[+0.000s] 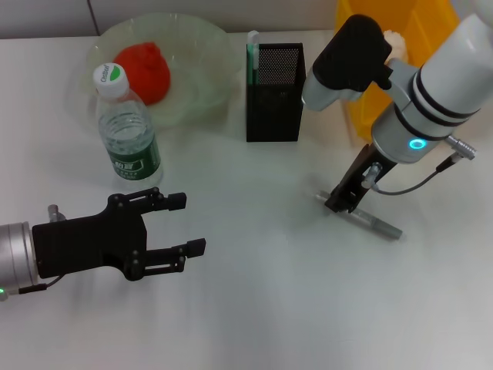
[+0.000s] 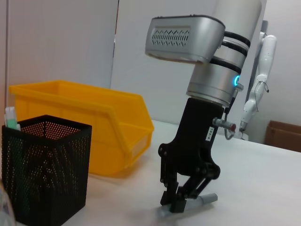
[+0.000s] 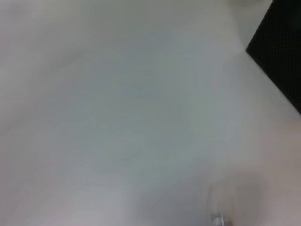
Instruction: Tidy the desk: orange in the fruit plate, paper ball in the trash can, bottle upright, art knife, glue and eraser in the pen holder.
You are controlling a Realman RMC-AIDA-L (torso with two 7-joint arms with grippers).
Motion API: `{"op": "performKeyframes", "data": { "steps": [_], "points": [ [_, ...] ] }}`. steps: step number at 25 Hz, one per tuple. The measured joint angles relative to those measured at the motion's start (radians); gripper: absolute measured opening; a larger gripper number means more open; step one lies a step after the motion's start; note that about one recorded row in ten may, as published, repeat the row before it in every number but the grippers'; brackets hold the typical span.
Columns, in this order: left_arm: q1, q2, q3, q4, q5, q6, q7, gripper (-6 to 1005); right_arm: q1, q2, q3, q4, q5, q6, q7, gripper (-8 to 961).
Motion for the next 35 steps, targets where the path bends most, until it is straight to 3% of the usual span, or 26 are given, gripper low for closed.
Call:
{"op": "performKeyframes", "data": {
  "steps": [4,5,6,8,10,12,13,14,15,16,19,20,23,25,28,30,35],
  "points": [
    [0.001,0.000,0.000,0.000,0.000,0.000,0.000,785,-0.041,-0.005,0.103,-0.071,0.054,-0.017,-0.036,138],
    [0.002,0.001,0.000,0.000,-0.003,0.000,0.000,785,-0.062,-0.007,0.239,-0.092,0.136,-0.038,-0.095,137],
    [0.002,0.001,0.000,0.000,-0.003,0.000,0.000,785,-0.062,-0.007,0.239,-0.092,0.136,-0.038,-0.095,135],
    [0.003,0.001,0.000,0.000,-0.003,0.000,0.001,785,-0.070,-0.010,0.416,-0.058,0.251,-0.056,-0.187,133],
    [0.002,0.001,0.000,0.000,-0.003,0.000,0.001,785,-0.077,-0.027,0.630,0.081,0.473,-0.065,-0.359,132],
    [0.002,0.001,0.000,0.000,-0.003,0.002,0.000,785,-0.080,-0.037,0.686,0.146,0.548,-0.064,-0.425,130],
    [0.001,0.001,0.000,0.000,-0.003,0.009,-0.003,785,-0.086,-0.049,0.749,0.282,0.682,-0.043,-0.567,130],
    [0.001,0.001,0.000,0.000,-0.003,0.009,-0.003,785,-0.086,-0.049,0.749,0.282,0.682,-0.043,-0.567,129],
    [0.000,0.000,0.000,0.000,-0.003,0.013,-0.003,785,-0.097,-0.044,0.782,0.398,0.818,-0.005,-0.738,128],
    [0.000,0.000,0.000,0.000,-0.003,0.013,-0.003,785,-0.097,-0.044,0.782,0.398,0.818,-0.005,-0.738,127],
    [-0.002,-0.001,0.000,0.000,-0.003,0.013,-0.002,785,-0.121,-0.010,0.794,0.521,1.048,0.070,-1.059,126],
    [-0.004,-0.003,0.000,0.000,-0.004,0.012,-0.002,785,-0.110,0.002,0.775,0.601,1.191,0.118,-1.255,126],
    [-0.004,-0.004,-0.002,0.000,-0.006,0.012,-0.002,785,-0.067,0.001,0.750,0.692,1.298,0.186,-1.412,127],
    [-0.004,-0.006,-0.003,0.000,-0.008,0.014,0.002,785,-0.008,0.002,0.740,0.751,1.330,0.317,-1.514,127],
    [-0.003,-0.007,-0.003,-0.001,-0.008,0.014,0.005,785,0.023,0.002,0.718,0.774,1.327,0.380,-1.537,128],
    [0.000,-0.008,-0.003,-0.001,-0.008,0.014,0.007,785,0.033,0.002,0.634,0.775,1.325,0.405,-1.521,128],
    [0.003,-0.008,-0.011,-0.002,-0.016,0.025,0.007,784,-0.005,-0.004,0.562,0.733,1.324,0.400,-1.479,129]
  ]
}}
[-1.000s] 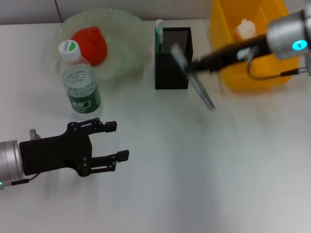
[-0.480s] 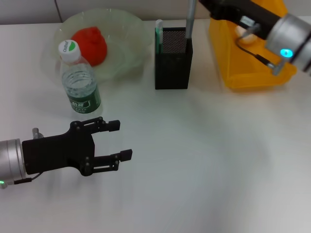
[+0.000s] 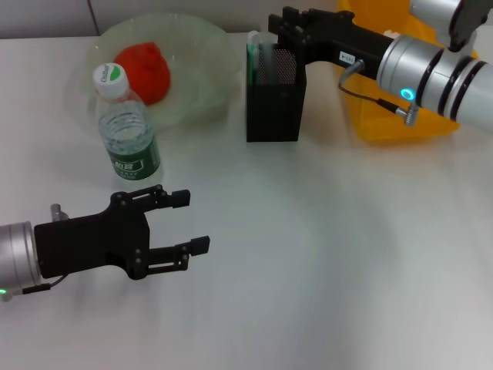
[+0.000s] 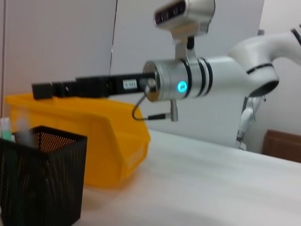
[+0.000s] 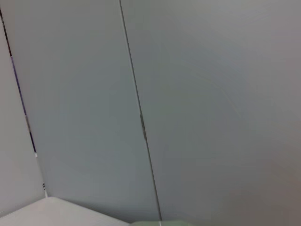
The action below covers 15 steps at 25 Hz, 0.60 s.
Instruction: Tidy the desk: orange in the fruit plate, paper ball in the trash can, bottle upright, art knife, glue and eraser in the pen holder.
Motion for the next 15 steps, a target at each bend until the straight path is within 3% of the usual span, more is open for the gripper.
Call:
{"op": "performKeyframes", "data": {
  "steps": [4,5,6,8,9,10,11,13,15],
  "points": [
    [-0.001,0.000,-0.016,0.001,-0.021,0.046,0.001,784,-0.057,-0.001,-0.069,-0.084,-0.001,-0.048,0.040,235],
    [-0.001,0.000,-0.016,0.001,-0.021,0.046,0.001,784,-0.128,-0.001,-0.113,-0.172,-0.002,-0.119,0.074,262],
    [-0.002,0.002,-0.018,0.003,-0.029,0.061,0.001,784,-0.128,-0.001,-0.113,-0.172,-0.002,-0.119,0.074,288],
    [-0.004,0.010,-0.018,0.007,-0.040,0.084,-0.008,784,-0.203,-0.006,-0.145,-0.251,-0.004,-0.223,0.107,353],
    [-0.004,0.010,-0.018,0.007,-0.040,0.084,-0.008,784,-0.245,-0.013,-0.158,-0.293,-0.007,-0.293,0.122,391],
    [-0.010,0.030,-0.019,0.010,-0.042,0.109,-0.031,784,-0.328,-0.036,-0.162,-0.359,-0.045,-0.464,0.132,429],
    [-0.010,0.030,-0.019,0.010,-0.042,0.109,-0.031,784,-0.328,-0.036,-0.162,-0.359,-0.045,-0.464,0.132,466],
    [-0.013,0.045,-0.019,0.013,-0.041,0.129,-0.040,784,-0.395,-0.062,-0.155,-0.402,-0.117,-0.628,0.135,542],
    [-0.024,0.068,-0.009,0.028,-0.029,0.162,-0.059,785,-0.458,-0.088,-0.125,-0.429,-0.234,-0.835,0.139,754]
  ]
}}
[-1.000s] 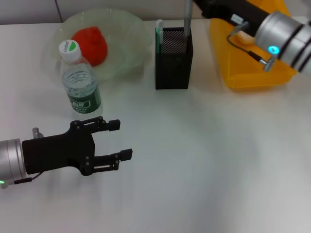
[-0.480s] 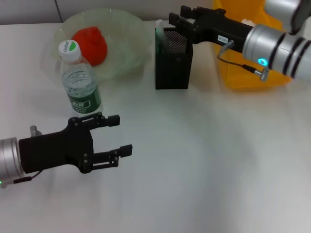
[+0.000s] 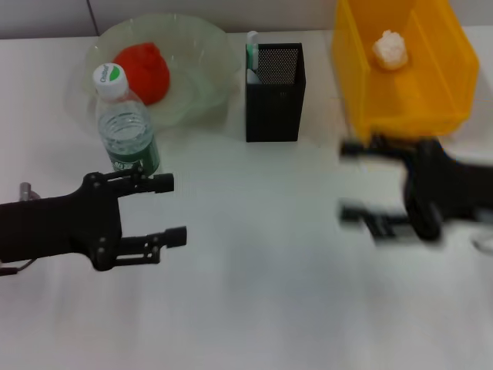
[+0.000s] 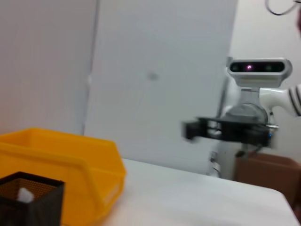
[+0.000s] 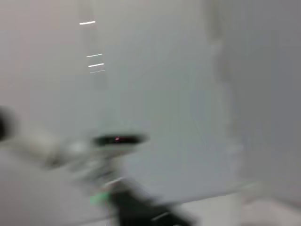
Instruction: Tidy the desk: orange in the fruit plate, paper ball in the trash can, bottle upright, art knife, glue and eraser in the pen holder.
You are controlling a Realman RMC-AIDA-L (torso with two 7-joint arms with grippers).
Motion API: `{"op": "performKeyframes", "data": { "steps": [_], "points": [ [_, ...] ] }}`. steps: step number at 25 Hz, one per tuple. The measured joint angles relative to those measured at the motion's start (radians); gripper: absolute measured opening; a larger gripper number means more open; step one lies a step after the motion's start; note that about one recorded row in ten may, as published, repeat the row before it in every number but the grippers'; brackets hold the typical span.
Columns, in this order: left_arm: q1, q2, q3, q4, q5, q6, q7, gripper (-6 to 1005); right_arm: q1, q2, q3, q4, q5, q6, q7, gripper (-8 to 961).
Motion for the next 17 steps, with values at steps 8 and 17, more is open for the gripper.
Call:
{"op": "performKeyframes", "data": {
  "steps": [8,17],
  "points": [
    [-0.030,0.006,0.006,0.049,0.070,0.057,-0.056,785,-0.029,0.016,0.086,0.000,-0.167,-0.118,0.000,809],
    [-0.026,-0.001,-0.009,0.063,0.096,0.080,-0.089,784,-0.019,0.029,0.086,0.003,-0.187,-0.116,-0.003,809]
  ]
}}
